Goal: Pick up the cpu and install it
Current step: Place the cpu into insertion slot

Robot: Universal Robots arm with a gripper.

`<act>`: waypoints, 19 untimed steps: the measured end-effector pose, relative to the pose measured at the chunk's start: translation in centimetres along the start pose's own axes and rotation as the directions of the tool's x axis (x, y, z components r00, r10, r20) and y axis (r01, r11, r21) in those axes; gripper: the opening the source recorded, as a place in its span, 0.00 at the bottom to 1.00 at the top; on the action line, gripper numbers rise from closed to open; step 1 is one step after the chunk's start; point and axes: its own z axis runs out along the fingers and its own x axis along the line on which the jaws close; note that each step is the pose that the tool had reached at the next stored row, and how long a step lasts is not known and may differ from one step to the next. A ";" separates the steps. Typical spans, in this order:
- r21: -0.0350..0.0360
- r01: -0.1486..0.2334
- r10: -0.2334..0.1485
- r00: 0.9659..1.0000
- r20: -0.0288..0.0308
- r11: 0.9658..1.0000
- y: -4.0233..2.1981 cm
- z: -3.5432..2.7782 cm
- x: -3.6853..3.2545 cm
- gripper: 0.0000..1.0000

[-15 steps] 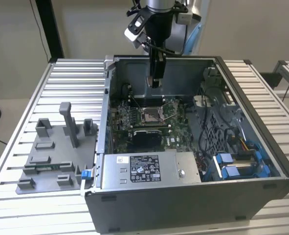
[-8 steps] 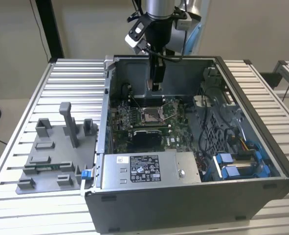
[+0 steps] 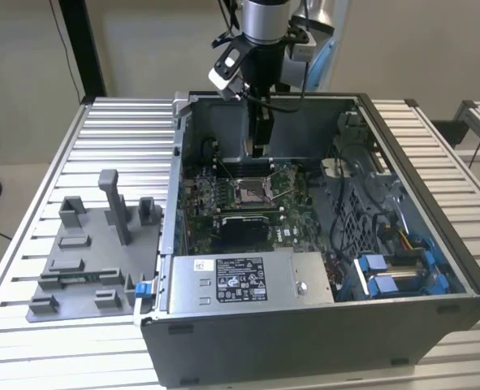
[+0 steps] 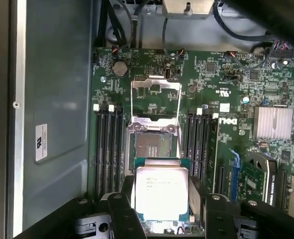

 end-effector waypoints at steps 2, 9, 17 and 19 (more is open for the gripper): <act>0.000 0.000 0.000 1.000 -0.001 1.000 0.02 0.36 0.00 0.00; 0.000 -0.002 0.002 1.000 -0.005 1.000 0.08 1.62 0.00 0.00; 0.000 -0.004 0.004 1.000 -0.007 1.000 0.08 2.99 0.24 0.00; 0.000 -0.005 0.005 1.000 -0.007 1.000 0.08 3.27 0.33 0.00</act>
